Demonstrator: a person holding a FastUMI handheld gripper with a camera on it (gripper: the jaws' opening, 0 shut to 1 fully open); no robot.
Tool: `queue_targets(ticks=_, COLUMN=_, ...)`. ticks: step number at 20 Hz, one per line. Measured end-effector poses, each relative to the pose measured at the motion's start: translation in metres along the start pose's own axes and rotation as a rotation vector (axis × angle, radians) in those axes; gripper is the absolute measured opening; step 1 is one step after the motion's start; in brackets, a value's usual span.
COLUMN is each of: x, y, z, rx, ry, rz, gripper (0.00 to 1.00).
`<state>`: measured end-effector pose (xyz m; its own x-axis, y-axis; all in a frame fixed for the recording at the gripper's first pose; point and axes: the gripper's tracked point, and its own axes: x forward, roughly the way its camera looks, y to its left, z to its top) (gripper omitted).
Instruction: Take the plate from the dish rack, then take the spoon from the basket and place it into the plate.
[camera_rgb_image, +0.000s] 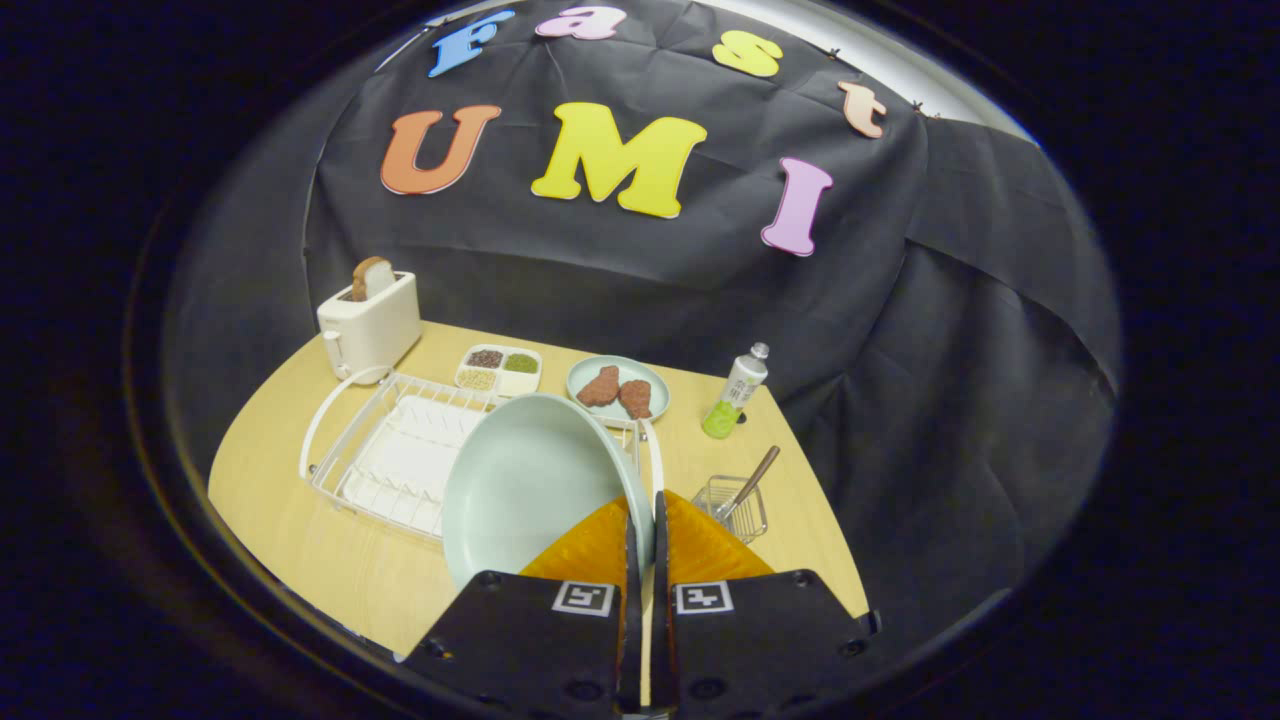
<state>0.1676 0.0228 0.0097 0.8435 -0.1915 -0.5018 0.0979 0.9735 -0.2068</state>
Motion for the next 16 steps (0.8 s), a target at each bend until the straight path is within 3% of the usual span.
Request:
queue_targets(ticks=7, x=0.005, y=0.018, z=-0.117, rx=0.074, ry=0.154, rz=0.233, gripper=0.09)
queue_targets(ticks=16, x=0.064, y=0.009, z=-0.206, rx=0.201, ry=0.337, rz=0.326, gripper=0.09)
